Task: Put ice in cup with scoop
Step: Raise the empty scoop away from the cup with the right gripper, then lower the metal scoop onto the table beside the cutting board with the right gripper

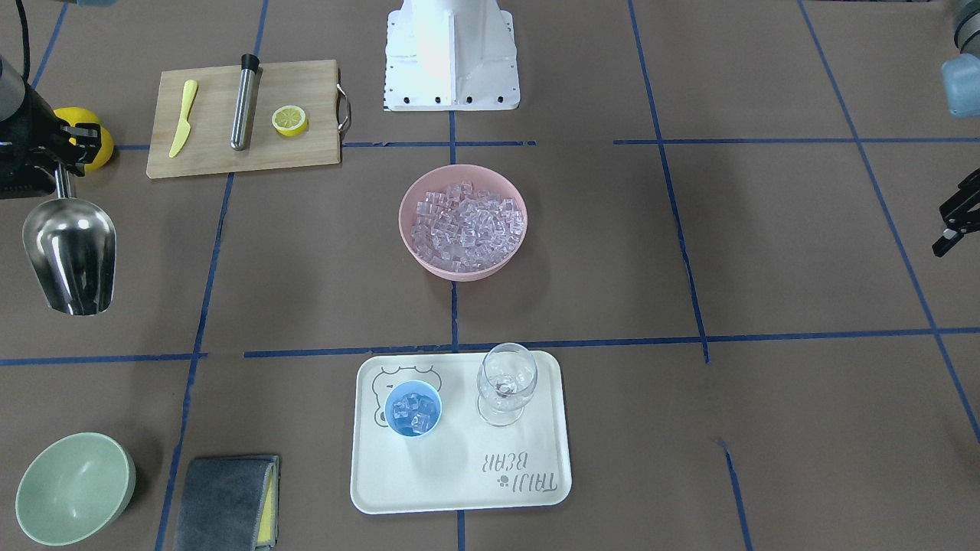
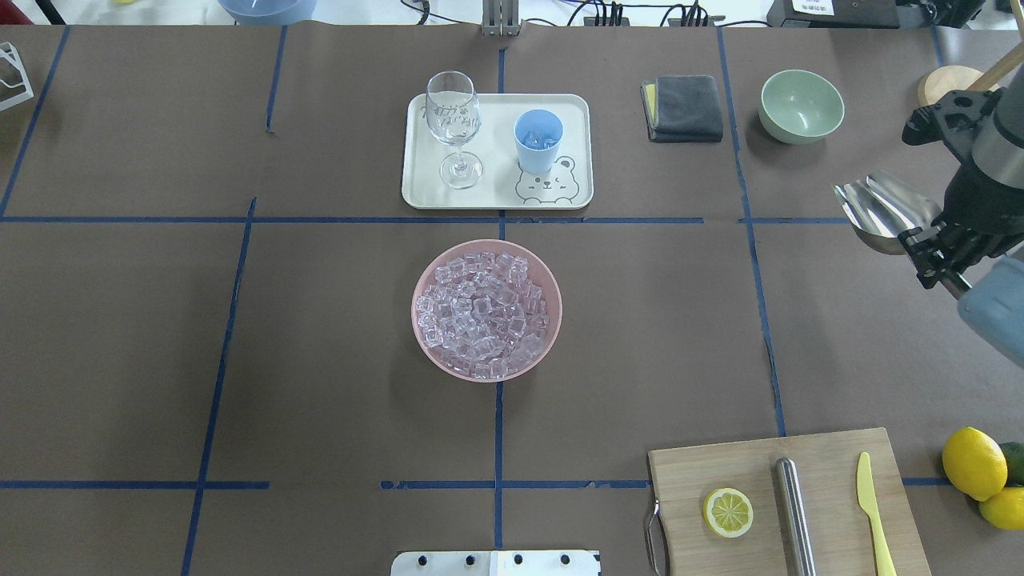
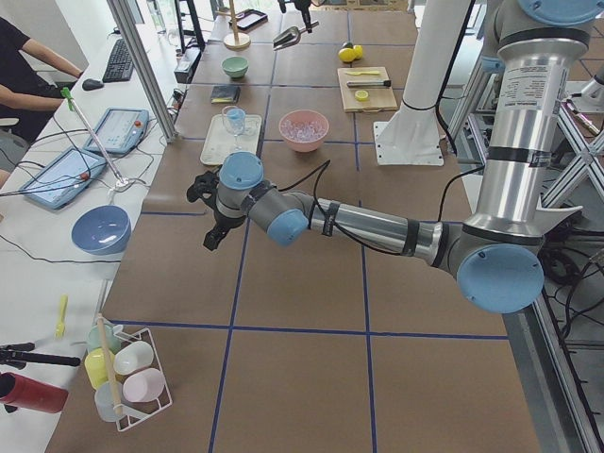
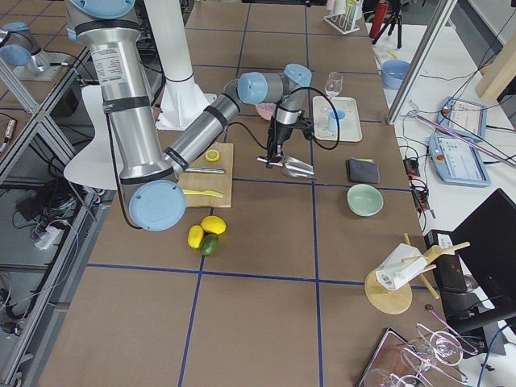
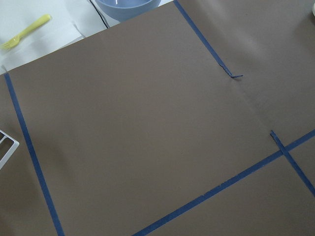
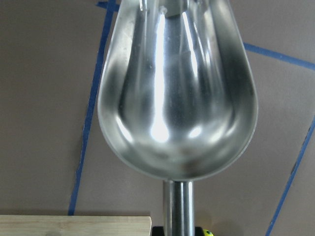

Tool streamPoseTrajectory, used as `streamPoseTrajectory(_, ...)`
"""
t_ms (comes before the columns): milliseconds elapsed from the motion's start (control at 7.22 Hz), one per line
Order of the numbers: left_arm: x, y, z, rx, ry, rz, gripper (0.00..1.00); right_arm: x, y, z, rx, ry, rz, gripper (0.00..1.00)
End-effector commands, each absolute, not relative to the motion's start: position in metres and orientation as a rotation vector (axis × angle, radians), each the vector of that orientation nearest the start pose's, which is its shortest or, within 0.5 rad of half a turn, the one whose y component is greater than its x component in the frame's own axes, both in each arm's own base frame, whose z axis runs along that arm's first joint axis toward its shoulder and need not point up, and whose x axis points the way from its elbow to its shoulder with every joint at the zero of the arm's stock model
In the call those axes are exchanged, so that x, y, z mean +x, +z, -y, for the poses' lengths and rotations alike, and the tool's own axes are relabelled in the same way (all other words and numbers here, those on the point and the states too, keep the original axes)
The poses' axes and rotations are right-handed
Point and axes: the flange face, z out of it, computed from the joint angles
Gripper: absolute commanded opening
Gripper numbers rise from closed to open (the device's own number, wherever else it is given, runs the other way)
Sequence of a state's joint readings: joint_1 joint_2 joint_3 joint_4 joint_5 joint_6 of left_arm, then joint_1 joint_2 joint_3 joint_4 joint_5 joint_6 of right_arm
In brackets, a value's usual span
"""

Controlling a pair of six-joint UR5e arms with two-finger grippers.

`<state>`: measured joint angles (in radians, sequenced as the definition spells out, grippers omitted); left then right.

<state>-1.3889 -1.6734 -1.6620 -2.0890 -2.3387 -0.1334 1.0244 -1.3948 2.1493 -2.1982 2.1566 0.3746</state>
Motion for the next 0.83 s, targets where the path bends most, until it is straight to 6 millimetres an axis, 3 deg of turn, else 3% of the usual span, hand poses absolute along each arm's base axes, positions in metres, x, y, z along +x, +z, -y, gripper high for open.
streamPoseTrajectory(0, 0.033, 0.494, 0.553, 0.560, 0.314, -0.830, 1.00, -0.161, 0.432, 0.412, -0.092, -0.099, 0.643, 0.00)
streamPoseTrajectory(139, 0.033, 0.494, 0.553, 0.555, 0.312, -0.830, 1.00, -0.155, 0.454, 0.399, -0.067, -0.056, 0.668, 0.00)
streamPoseTrajectory(277, 0.033, 0.495, 0.553, 0.554, 0.311, -0.830, 1.00, -0.163, 0.469, 0.400, -0.038, -0.040, 0.701, 0.00)
streamPoseTrajectory(693, 0.033, 0.499, 0.552, 0.547, 0.308, -0.828, 1.00, -0.216, 0.499, 0.372, -0.062, 0.022, 0.745, 0.00)
